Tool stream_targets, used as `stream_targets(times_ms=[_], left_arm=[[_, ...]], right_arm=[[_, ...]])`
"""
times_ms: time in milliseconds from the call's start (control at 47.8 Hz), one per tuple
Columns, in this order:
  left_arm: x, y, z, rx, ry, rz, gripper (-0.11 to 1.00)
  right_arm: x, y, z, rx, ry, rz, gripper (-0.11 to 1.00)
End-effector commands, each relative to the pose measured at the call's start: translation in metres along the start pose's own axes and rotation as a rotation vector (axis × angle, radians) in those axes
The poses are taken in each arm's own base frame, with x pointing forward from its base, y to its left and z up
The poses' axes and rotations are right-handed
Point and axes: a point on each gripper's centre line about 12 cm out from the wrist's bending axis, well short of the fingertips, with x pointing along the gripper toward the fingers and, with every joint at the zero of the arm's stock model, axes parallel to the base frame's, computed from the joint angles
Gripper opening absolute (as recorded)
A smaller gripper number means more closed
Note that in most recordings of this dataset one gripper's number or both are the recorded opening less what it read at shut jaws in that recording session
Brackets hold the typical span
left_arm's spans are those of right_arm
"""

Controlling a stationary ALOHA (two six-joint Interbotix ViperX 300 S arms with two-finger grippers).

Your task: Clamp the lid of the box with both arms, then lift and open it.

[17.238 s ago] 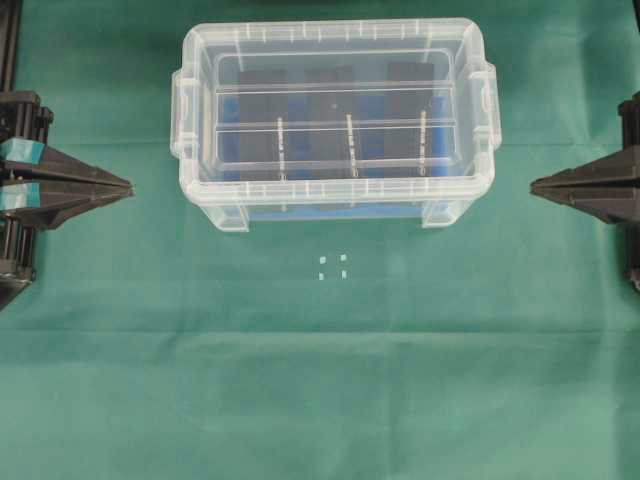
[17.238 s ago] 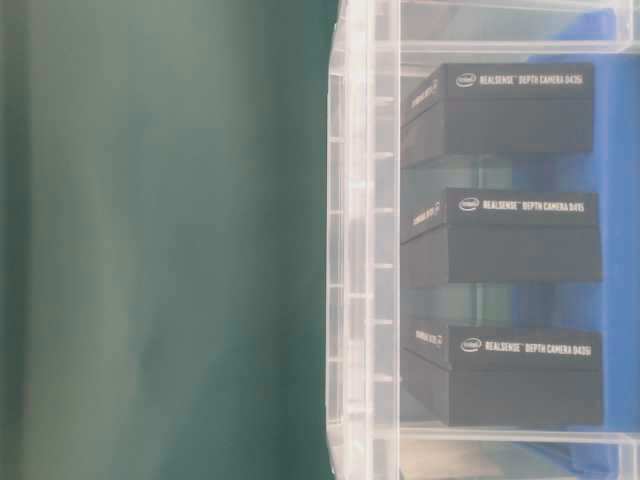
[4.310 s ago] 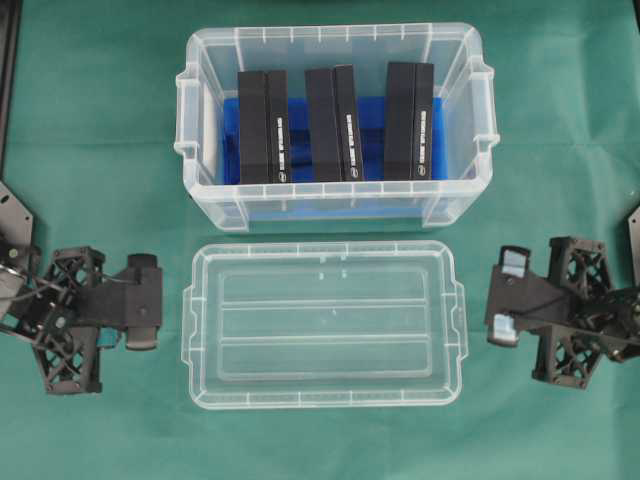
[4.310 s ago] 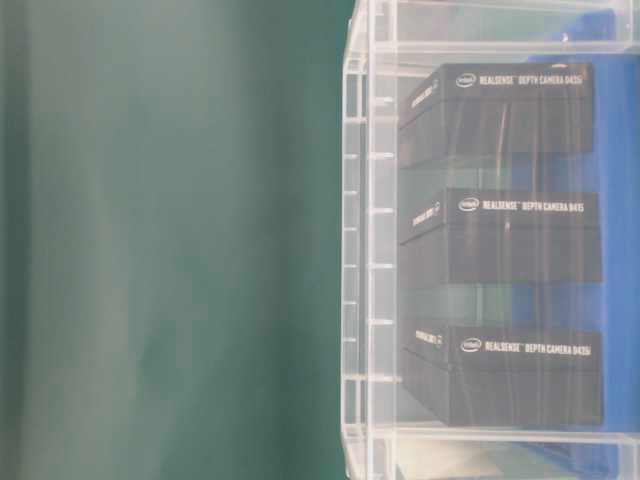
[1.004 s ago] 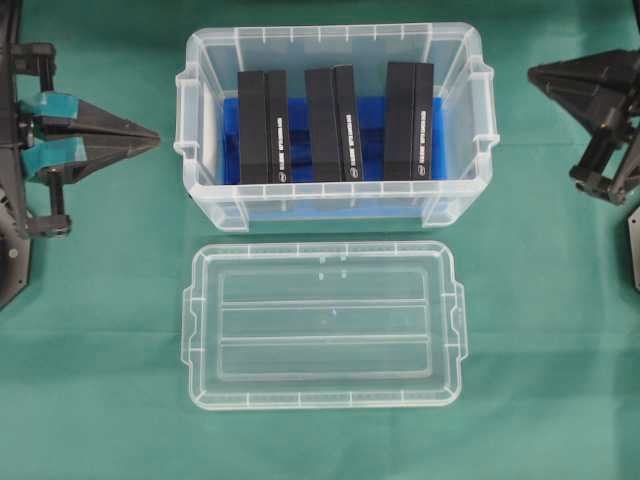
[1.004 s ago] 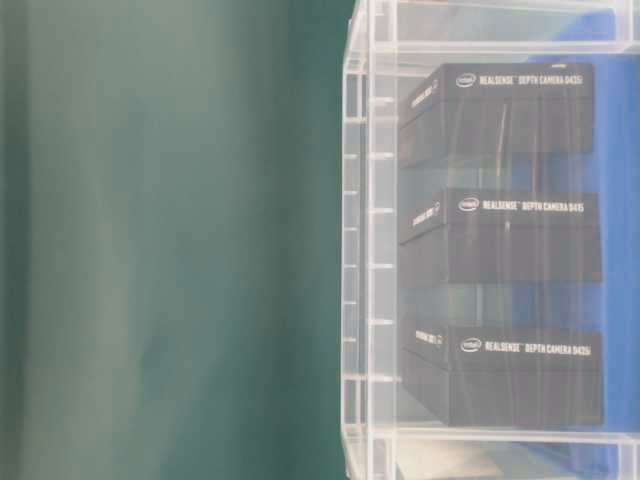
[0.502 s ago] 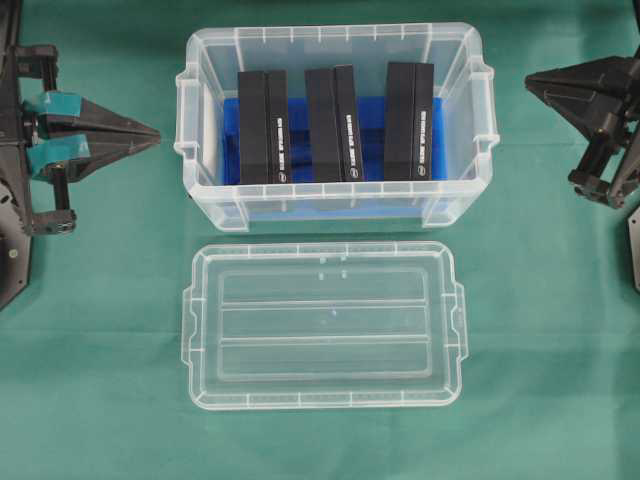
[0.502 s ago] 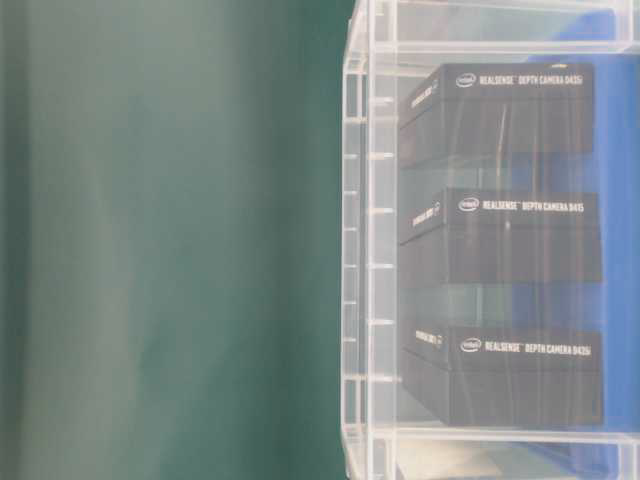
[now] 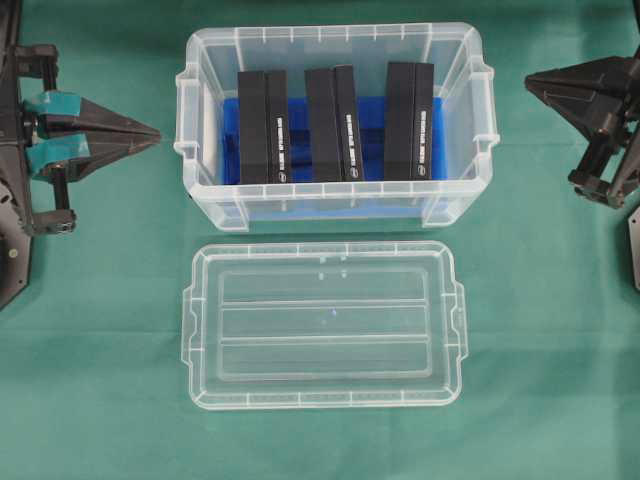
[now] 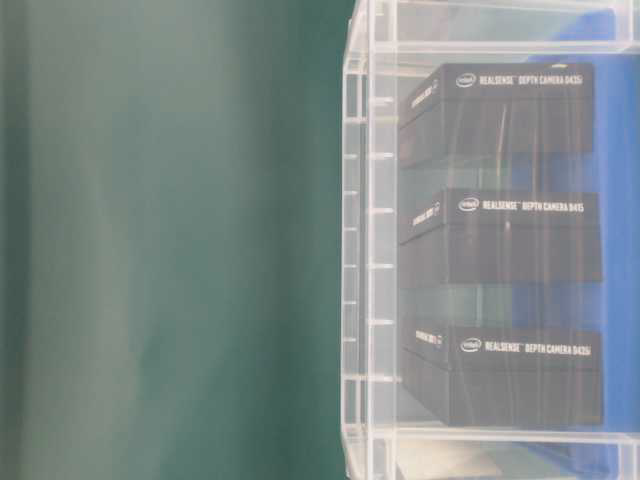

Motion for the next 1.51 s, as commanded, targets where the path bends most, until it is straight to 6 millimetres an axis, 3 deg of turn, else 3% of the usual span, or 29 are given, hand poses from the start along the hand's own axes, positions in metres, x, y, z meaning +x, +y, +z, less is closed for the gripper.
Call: stream_targets(times_ms=[0, 439, 1485], left_arm=[[0.0, 0.0, 0.007, -0.005, -0.022, -0.001, 0.01], [-0.001, -0.013, 0.009, -0.018, -0.032, -0.061, 0.01], [0.0, -0.013, 0.008, -0.016, -0.025, -0.059, 0.01]], right_arm=[[-0.001, 0.001, 0.006, 0.003, -0.018, 0.009, 0.0], [-0.001, 0.01, 0.008, 0.009, -0.038, 0.08, 0.0], [0.001, 0.011, 0.007, 0.007, -0.032, 0.081, 0.0]])
